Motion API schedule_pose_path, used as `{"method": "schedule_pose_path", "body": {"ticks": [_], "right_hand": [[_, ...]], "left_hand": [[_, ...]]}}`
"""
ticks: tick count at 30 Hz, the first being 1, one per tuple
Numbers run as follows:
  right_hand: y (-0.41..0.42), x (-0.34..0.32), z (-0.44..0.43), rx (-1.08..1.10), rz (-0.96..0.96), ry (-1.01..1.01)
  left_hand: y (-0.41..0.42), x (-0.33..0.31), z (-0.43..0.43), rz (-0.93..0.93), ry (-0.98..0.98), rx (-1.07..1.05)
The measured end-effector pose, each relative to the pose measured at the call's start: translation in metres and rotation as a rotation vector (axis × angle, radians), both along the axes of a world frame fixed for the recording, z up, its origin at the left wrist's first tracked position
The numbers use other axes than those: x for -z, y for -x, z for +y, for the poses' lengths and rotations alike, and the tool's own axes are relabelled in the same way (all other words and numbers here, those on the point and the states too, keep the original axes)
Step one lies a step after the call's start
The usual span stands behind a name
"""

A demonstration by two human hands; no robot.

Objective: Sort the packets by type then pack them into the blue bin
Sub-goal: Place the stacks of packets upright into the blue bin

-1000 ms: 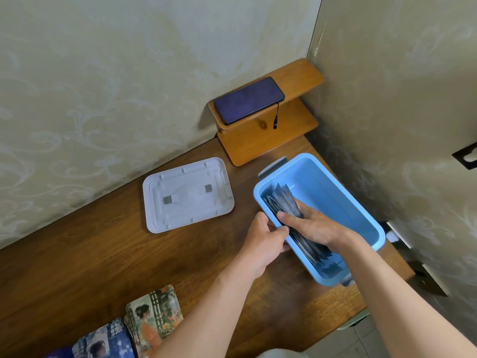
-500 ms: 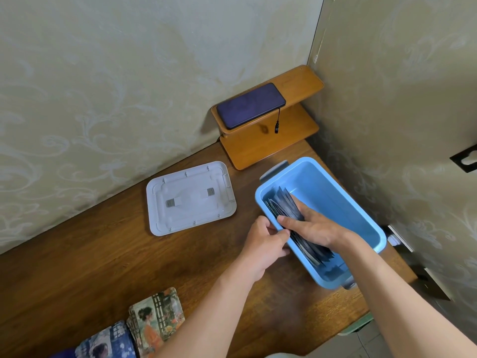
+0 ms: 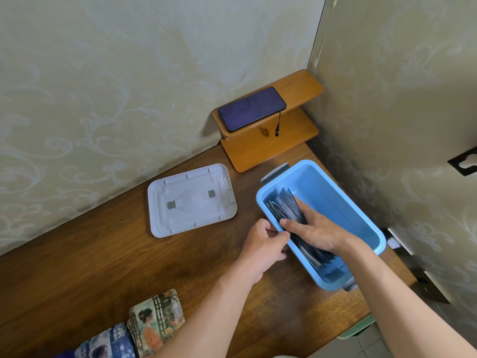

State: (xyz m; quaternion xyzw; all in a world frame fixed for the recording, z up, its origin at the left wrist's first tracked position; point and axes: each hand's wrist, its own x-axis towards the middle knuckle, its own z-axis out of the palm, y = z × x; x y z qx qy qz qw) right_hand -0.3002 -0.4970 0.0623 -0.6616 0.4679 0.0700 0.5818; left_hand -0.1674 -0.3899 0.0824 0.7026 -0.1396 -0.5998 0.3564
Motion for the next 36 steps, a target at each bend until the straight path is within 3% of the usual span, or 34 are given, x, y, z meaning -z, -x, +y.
{"method": "schedule_pose_path", "body": {"ticks": [5, 9, 14, 16, 18, 20, 23, 25, 36], "right_hand": [[0.005, 0.001, 0.005, -0.024, 0.033, 0.017], [0.007, 0.006, 0.005, -0.040, 0.059, 0.024], [0.004, 0.006, 0.004, -0.048, 0.051, 0.037], [0.001, 0.004, 0.003, -0.053, 0.043, 0.039], [-0.001, 0.005, 0.001, -0.056, 0.026, 0.047], [-0.001, 0.005, 0.002, -0.066, 0.003, 0.045], [-0.001, 0.006, 0.004, -0.102, -0.008, 0.071], [0.000, 0.006, 0.005, -0.104, 0.009, 0.081], [0.008, -0.005, 0.011, -0.097, 0.023, 0.131]], "left_hand": [[-0.004, -0.001, 0.001, -0.063, 0.001, -0.057], [-0.006, -0.005, -0.002, -0.415, 0.023, -0.030], [-0.003, -0.014, -0.006, -0.625, 0.096, 0.074], [-0.003, -0.017, -0.003, -0.800, 0.144, 0.202], [-0.002, -0.013, -0.001, -1.061, 0.329, 0.414], [-0.001, -0.008, -0.001, -1.200, 0.517, 0.663], [0.001, -0.015, -0.009, -1.058, 0.441, 0.981], [0.002, -0.015, -0.015, -1.000, 0.359, 1.081], [0.002, -0.013, -0.016, -1.002, 0.320, 1.147]]}}
